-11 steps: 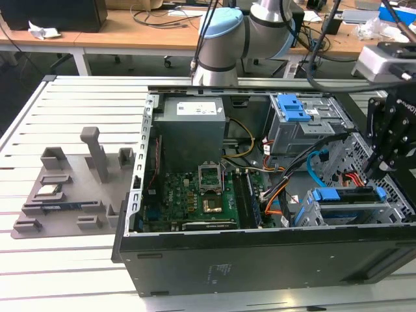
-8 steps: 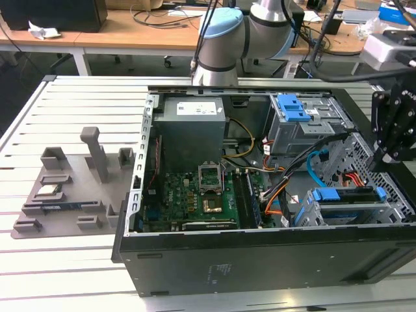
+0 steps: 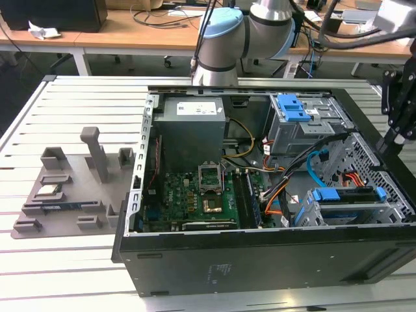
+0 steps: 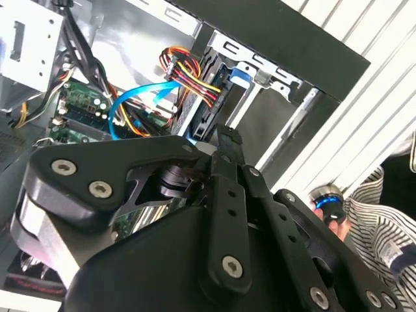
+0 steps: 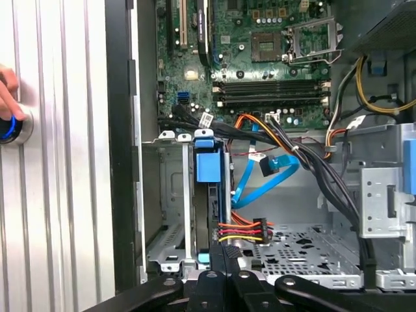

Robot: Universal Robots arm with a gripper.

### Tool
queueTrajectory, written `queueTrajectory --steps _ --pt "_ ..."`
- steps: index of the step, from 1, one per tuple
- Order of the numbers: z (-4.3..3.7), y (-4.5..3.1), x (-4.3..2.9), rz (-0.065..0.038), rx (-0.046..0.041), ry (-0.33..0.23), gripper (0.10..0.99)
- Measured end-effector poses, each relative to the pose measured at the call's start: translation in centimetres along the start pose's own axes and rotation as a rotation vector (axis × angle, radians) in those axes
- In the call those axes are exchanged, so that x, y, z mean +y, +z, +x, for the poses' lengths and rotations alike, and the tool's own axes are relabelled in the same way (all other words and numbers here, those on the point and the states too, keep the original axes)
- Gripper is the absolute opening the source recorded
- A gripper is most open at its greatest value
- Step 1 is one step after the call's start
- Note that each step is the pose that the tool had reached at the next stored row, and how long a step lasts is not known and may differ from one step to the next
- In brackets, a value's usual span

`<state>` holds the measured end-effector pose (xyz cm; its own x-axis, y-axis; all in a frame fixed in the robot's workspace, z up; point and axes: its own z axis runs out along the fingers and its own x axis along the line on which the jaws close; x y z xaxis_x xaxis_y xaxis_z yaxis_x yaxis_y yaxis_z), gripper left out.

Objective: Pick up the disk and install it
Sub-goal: 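Insert the first disk wire, then insert the second disk wire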

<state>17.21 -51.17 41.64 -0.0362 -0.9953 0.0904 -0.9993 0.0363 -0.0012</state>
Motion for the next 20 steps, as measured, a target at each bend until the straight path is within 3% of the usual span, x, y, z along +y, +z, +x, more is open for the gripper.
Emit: queueTrajectory --steps 14,17,20 --pt "0.01 -0.21 0.12 0.0 0.0003 0.0 0.106" --pt "-0.04 -0.09 1.66 0.0 -0.0002 0.0 0.106" --pt "-1.05 0.05 3.59 0.0 -0.0001 0.0 0.106"
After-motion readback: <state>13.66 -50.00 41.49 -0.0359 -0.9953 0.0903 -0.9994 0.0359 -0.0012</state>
